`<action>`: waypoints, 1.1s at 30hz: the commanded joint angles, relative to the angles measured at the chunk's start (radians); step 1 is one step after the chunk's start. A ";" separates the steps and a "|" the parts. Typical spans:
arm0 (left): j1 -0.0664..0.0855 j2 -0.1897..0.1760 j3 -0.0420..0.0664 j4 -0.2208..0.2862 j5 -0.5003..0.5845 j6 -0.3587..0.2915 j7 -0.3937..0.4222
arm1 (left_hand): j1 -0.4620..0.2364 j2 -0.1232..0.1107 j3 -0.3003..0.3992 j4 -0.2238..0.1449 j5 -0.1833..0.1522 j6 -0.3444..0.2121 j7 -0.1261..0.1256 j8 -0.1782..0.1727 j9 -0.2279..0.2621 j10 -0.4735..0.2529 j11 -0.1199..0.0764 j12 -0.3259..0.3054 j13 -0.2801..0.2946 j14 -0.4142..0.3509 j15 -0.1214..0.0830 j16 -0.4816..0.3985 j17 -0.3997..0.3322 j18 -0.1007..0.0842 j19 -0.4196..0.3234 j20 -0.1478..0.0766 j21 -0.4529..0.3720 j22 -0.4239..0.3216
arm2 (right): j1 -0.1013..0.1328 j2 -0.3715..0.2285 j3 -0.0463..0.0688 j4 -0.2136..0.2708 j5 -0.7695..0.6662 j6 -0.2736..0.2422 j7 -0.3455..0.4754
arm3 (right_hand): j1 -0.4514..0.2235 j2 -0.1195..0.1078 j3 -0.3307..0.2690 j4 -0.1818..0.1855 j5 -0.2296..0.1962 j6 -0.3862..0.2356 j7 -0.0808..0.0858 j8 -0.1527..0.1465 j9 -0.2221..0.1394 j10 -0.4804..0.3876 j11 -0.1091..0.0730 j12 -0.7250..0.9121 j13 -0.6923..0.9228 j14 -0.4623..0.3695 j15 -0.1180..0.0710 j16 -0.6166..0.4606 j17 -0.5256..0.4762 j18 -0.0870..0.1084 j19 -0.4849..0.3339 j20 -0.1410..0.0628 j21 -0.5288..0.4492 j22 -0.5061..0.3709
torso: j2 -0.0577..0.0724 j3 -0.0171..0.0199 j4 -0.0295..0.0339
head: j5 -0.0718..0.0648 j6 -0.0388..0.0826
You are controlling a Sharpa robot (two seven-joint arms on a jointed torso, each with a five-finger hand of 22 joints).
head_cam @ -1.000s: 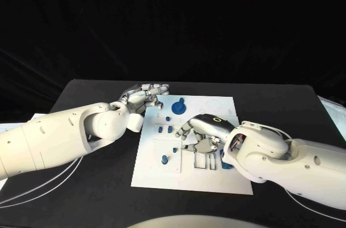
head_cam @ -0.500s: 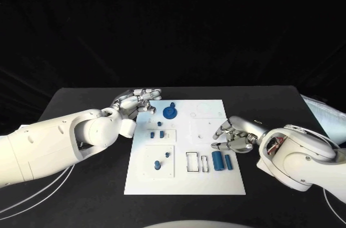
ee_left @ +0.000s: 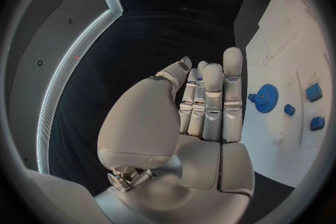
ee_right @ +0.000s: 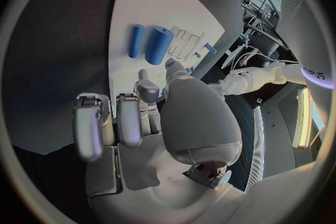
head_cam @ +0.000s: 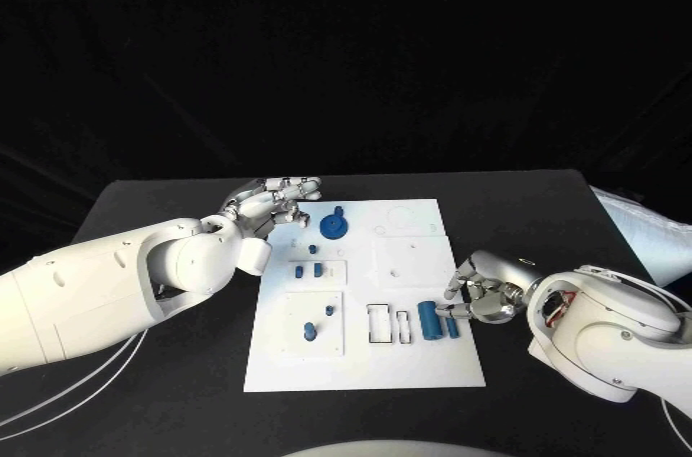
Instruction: Assemble the parts on the task board
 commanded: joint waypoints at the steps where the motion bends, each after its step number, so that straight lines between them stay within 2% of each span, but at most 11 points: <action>1: 0.000 0.000 0.000 0.000 -0.003 0.016 0.006 | 0.001 0.008 -0.006 0.001 -0.006 -0.004 -0.001 0.004 -0.001 -0.006 0.003 0.004 0.001 -0.008 -0.002 0.003 -0.001 0.010 -0.001 0.000 -0.007 -0.001 | -0.005 0.005 -0.001 -0.003 -0.043 0.049 -0.034 | 0.004 0.004 -0.010 0.002 -0.007 -0.006 -0.002 0.006 0.003 0.009 0.000 0.005 0.007 0.059 -0.003 0.006 0.011 -0.013 0.013 0.000 0.005 0.106 | 0.001 0.0012 -0.0006 | -0.001 -0.002; 6: 0.000 0.000 0.000 0.000 -0.003 0.016 0.005 | 0.001 0.008 -0.006 0.001 -0.006 -0.004 -0.001 0.004 -0.001 -0.006 0.003 0.004 0.001 -0.008 -0.002 0.003 -0.001 0.010 -0.001 0.000 -0.007 -0.001 | -0.013 0.019 -0.002 -0.009 -0.053 0.052 -0.034 | 0.003 0.004 -0.014 0.003 -0.008 -0.006 -0.002 0.008 0.004 0.008 0.000 0.004 0.009 0.059 -0.004 0.006 0.011 -0.013 0.013 0.000 0.005 0.106 | 0.001 -0.0003 -0.0016 | 0.000 -0.004; 14: 0.000 0.001 0.000 0.000 -0.003 0.018 0.005 | 0.001 0.008 -0.006 0.001 -0.006 -0.004 -0.001 0.004 -0.001 -0.006 0.003 0.004 0.001 -0.008 -0.002 0.003 -0.001 0.010 -0.001 0.000 -0.007 -0.001 | -0.031 0.051 -0.002 -0.024 -0.061 0.062 -0.033 | 0.005 0.008 -0.019 0.002 -0.009 -0.006 -0.003 0.013 0.007 0.011 -0.001 0.010 0.019 0.059 -0.004 0.007 0.013 -0.013 0.013 0.000 0.006 0.107 | 0.002 0.0000 -0.0006 | 0.001 -0.008; 21: 0.000 0.000 0.000 -0.001 -0.003 0.019 0.004 | 0.001 0.008 -0.006 0.001 -0.006 -0.004 -0.001 0.004 -0.001 -0.006 0.003 0.004 0.001 -0.008 -0.002 0.003 -0.001 0.010 -0.001 0.000 -0.007 -0.001 | -0.041 0.074 -0.002 -0.035 -0.065 0.068 -0.032 | 0.008 0.014 -0.023 0.002 -0.006 -0.004 -0.004 0.019 0.010 0.013 -0.002 0.016 0.029 0.059 -0.004 0.007 0.014 -0.013 0.013 -0.001 0.006 0.107 | 0.001 -0.0013 0.0006 | 0.003 -0.011; 26: 0.000 -0.001 0.000 0.000 -0.003 0.019 0.004 | 0.002 0.009 -0.008 0.001 -0.008 -0.005 -0.001 0.006 -0.001 -0.008 0.003 0.008 0.002 -0.009 -0.002 0.004 -0.003 0.011 -0.001 0.000 -0.009 -0.002 | -0.047 0.098 -0.002 -0.057 -0.075 0.081 -0.032 | 0.015 0.024 -0.027 0.001 -0.002 -0.002 -0.006 0.026 0.015 0.016 -0.003 0.020 0.040 0.059 -0.005 0.008 0.015 -0.013 0.013 -0.001 0.006 0.108 | 0.001 -0.0018 -0.0011 | 0.003 -0.014; 33: 0.000 -0.002 0.000 0.001 -0.003 0.020 0.003 | 0.002 0.009 -0.008 0.001 -0.008 -0.005 -0.001 0.006 -0.001 -0.008 0.003 0.008 0.002 -0.009 -0.002 0.004 -0.003 0.011 -0.001 0.000 -0.009 -0.002 | -0.057 0.123 -0.002 -0.089 -0.082 0.086 -0.032 | 0.029 0.042 -0.032 -0.001 0.013 0.003 -0.009 0.039 0.023 0.022 -0.006 0.029 0.059 0.059 -0.007 0.010 0.019 -0.014 0.015 -0.003 0.009 0.112 | 0.001 -0.0017 0.0007 | 0.006 -0.015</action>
